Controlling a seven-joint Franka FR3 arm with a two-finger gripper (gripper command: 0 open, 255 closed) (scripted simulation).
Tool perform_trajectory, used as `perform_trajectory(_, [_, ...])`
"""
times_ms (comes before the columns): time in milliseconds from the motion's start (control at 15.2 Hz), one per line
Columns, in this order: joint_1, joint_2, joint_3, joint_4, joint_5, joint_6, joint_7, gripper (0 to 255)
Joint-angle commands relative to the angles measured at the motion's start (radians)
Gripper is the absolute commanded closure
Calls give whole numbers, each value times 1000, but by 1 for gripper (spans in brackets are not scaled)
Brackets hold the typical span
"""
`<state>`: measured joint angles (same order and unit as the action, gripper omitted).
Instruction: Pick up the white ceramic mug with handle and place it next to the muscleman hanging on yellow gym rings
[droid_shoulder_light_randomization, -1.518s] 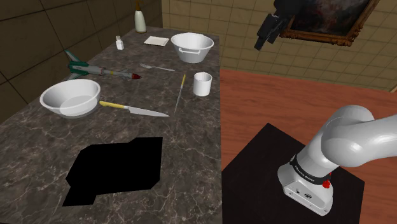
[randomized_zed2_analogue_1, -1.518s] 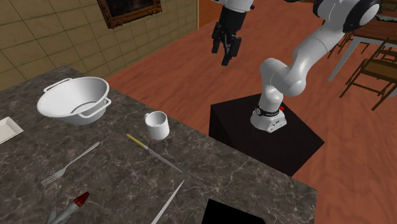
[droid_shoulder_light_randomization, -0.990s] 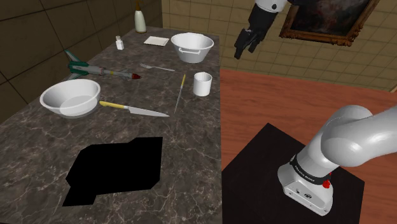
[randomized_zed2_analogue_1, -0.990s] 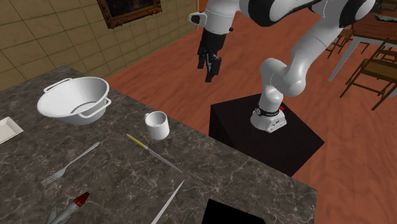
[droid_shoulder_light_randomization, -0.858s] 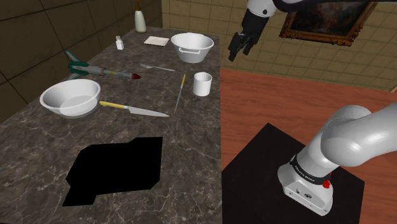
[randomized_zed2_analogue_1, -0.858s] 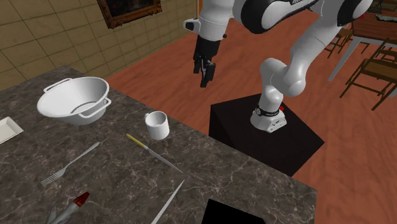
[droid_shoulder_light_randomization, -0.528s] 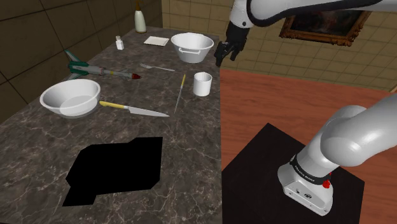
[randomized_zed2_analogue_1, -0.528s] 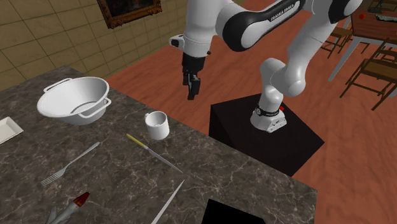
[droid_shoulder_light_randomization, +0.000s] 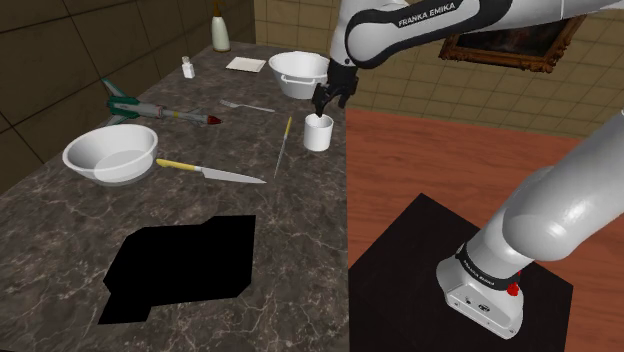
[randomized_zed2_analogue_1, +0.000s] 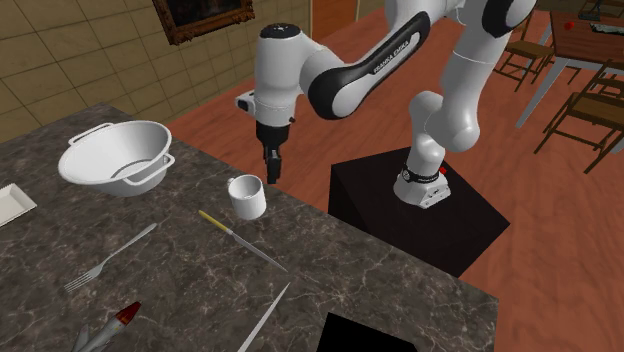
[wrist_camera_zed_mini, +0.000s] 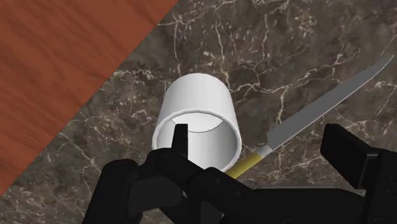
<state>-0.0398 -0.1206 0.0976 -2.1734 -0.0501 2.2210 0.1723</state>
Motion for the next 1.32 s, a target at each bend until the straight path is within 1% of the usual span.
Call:
perform_trajectory(0, [-1,82,3,43,-11,35,19,0])
perform_trajectory(396, [1,302,0,187,-43,98,62,0])
perform_trajectory(858, [2,364,-6,173,-56,174,70,0])
perform_trajectory(1254, [2,369,-6,172,-57,180,71,0])
